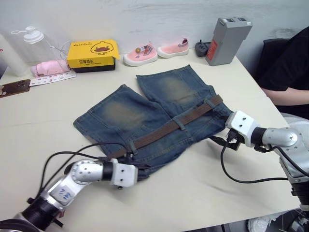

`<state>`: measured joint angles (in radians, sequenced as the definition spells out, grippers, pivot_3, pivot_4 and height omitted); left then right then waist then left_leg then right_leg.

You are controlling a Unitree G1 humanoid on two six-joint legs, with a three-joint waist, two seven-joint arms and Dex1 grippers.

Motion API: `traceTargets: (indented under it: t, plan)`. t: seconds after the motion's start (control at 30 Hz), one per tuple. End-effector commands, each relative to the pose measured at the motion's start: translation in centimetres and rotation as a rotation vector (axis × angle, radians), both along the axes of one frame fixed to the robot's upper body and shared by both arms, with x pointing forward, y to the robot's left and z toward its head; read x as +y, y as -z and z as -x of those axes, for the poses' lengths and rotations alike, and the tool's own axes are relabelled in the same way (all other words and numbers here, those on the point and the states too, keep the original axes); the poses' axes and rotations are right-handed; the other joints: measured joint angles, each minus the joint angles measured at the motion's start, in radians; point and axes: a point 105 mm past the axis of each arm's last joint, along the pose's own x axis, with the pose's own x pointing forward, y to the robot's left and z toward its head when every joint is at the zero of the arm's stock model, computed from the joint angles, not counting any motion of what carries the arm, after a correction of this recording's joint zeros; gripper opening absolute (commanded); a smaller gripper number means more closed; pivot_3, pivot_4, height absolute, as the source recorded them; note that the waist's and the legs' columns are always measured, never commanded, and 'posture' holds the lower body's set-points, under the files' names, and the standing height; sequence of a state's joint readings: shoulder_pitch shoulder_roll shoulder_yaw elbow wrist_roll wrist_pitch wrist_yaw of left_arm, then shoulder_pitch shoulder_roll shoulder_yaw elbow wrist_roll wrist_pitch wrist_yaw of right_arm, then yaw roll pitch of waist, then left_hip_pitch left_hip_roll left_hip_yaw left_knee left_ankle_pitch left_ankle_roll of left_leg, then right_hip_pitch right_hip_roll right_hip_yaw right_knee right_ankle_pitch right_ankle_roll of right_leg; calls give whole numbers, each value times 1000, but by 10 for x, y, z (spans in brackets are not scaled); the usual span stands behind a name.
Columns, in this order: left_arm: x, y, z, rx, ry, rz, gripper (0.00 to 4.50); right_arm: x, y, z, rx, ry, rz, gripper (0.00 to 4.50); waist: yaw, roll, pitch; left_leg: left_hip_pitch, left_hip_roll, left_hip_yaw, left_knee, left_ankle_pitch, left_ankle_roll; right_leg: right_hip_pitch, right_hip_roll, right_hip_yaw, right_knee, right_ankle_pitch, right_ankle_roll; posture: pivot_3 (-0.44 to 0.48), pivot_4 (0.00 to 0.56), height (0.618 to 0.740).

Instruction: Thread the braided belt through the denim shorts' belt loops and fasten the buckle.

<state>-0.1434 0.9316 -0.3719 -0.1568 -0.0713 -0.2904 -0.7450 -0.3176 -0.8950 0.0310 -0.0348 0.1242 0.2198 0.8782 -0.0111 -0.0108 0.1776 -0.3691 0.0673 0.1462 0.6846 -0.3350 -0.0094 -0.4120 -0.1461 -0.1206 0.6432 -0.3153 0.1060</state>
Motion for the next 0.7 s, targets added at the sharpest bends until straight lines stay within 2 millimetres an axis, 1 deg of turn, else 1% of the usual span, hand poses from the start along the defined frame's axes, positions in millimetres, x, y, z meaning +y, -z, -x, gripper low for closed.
traceTargets:
  t: [0.03,0.13,0.17,0.23,0.33,0.47,0.57,0.63,0.67,0.7]
  plan:
    - [82,8,-8,36,-158,-195,1130,6,-11,1,-64,-57,40,4500,-17,2,-1,1,1,0,-1,1,-1,0,0,0,1,0,-1,0,150,703]
    - [122,4,0,57,-132,-294,1130,18,-10,2,-86,-124,82,4500,-32,2,-1,3,3,-1,-2,1,-1,-2,2,0,4,-1,-4,0,150,703]
    - [134,3,-1,53,-136,-327,1130,22,-9,3,-97,-149,100,4500,-37,3,-2,3,3,-1,-3,1,-2,-2,2,0,4,-2,-5,0,150,703]
    - [146,0,-8,37,-155,-339,1130,29,-7,2,-125,-200,150,4500,-42,4,-2,2,4,0,-3,1,-3,-3,3,0,5,-2,-6,0,150,703]
    - [149,-3,-19,11,-180,-312,1130,38,3,2,-145,-276,242,4500,-42,5,-2,1,4,3,-3,1,-3,-4,3,0,5,-2,-6,0,150,703]
    - [141,-3,-32,-12,-190,-276,1130,43,31,6,-119,-366,364,4500,-39,6,-3,1,3,6,-2,2,-3,-4,3,-1,5,-2,-6,0,150,703]
    - [137,1,-31,-13,-171,-279,1130,36,42,-6,-126,-314,436,4500,-35,4,-7,3,2,5,-1,2,-3,-1,2,-1,6,-2,-6,0,150,703]
    - [138,2,-31,-15,-171,-287,1032,33,48,-10,-106,-291,437,3974,-35,-1,-12,9,3,5,-1,2,-4,3,2,0,7,-2,-6,0,150,703]
    - [139,3,-31,-14,-174,-289,1032,32,50,-10,-100,-291,435,3622,-34,-2,-15,11,3,4,-2,2,-4,5,1,1,8,-2,-6,0,150,703]
    - [140,2,-32,-15,-184,-285,1032,31,53,-7,-83,-294,431,3164,-33,-3,-17,12,3,4,-2,1,-3,5,1,1,8,-2,-6,0,150,703]
